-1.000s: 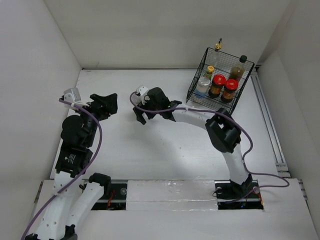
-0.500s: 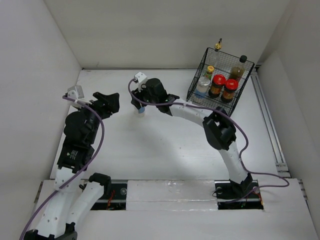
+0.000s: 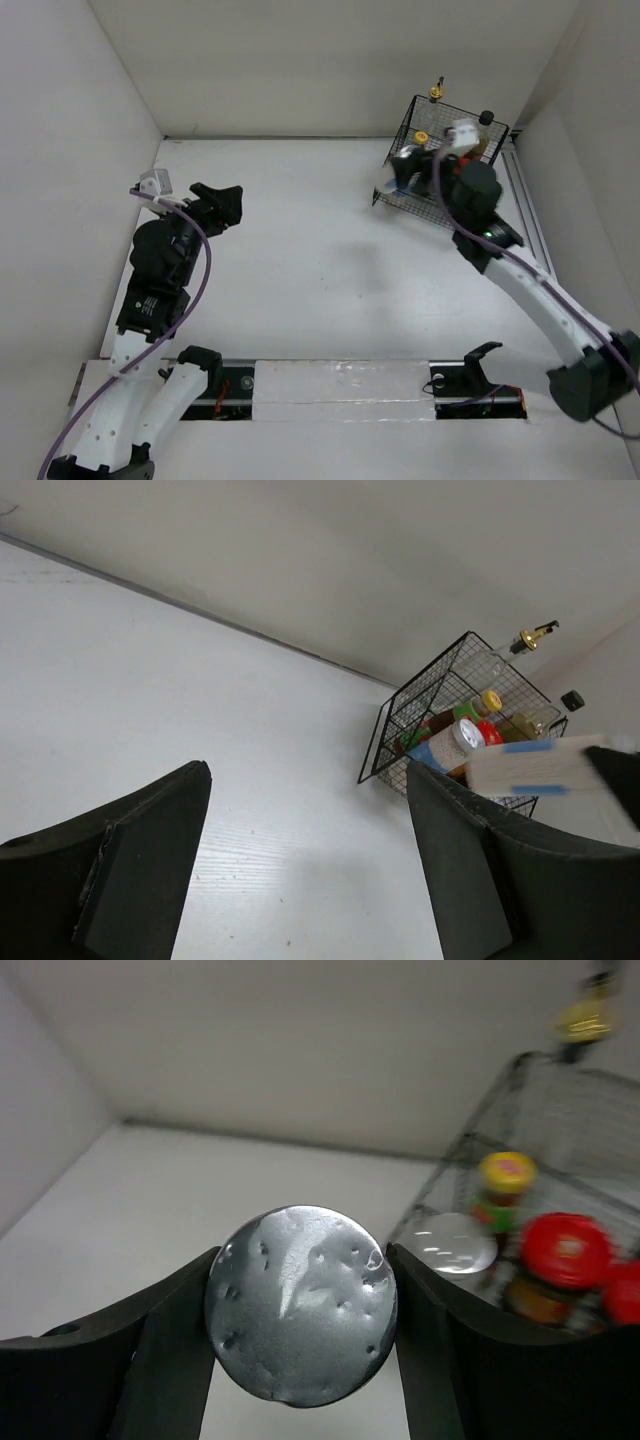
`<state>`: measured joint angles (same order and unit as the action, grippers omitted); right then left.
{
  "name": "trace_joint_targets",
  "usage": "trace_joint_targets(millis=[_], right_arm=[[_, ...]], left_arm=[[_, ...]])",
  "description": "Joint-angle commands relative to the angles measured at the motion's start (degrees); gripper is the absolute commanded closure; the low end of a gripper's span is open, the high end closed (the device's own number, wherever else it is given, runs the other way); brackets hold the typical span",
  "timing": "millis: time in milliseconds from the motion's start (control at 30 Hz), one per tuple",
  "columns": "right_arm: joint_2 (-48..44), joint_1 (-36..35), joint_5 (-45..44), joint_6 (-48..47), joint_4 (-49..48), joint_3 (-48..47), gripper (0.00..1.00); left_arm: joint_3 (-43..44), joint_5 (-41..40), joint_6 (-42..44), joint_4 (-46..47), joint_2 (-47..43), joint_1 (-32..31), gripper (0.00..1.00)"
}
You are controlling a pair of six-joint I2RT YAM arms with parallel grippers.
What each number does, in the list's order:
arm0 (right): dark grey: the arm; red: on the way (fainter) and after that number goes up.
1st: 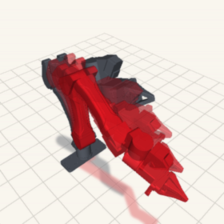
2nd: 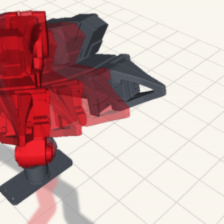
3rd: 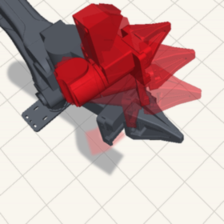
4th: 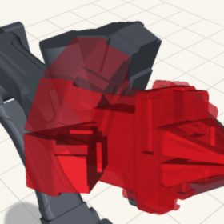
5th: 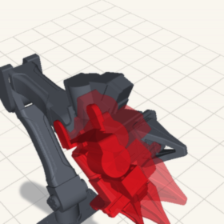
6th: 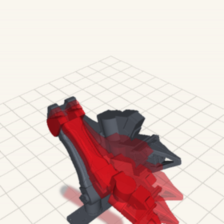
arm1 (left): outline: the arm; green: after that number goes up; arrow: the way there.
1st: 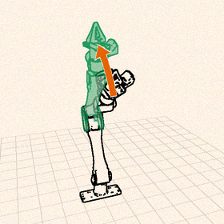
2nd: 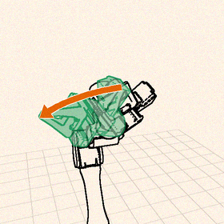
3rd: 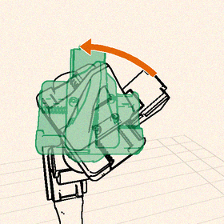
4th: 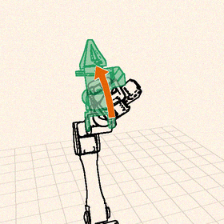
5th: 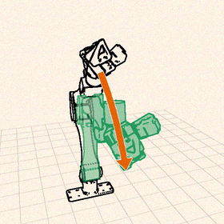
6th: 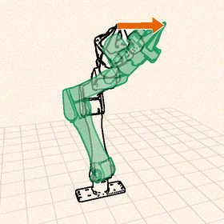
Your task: Organize the condiment bottles
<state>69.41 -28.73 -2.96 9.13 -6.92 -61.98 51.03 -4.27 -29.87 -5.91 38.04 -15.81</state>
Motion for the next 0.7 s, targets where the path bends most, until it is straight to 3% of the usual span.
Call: trace_joint_targets(millis=[0, 100, 267, 667], right_arm=[[-9.4, 5.2, -5.1, 4.1, -0.7, 6.0, 0.48], [-13.9, 10.3, -7.7, 5.5, 1.8, 8.3, 0.48], [-10.6, 18.5, -6.9, 6.9, 2.3, 7.0, 0.49], [0.8, 24.6, -6.4, 7.4, -3.8, 3.4, 0.5]], left_arm=[[0.1, 1.4, 0.7, 2.2, 0.7, -0.3, 0.25], [0.6, 1.9, 0.7, 2.2, 1.3, -0.3, 0.25], [0.7, 3.6, 0.7, 2.7, 2.4, -0.3, 0.25], [0.7, 4.3, 0.7, 3.3, 2.9, -0.3, 0.25]])
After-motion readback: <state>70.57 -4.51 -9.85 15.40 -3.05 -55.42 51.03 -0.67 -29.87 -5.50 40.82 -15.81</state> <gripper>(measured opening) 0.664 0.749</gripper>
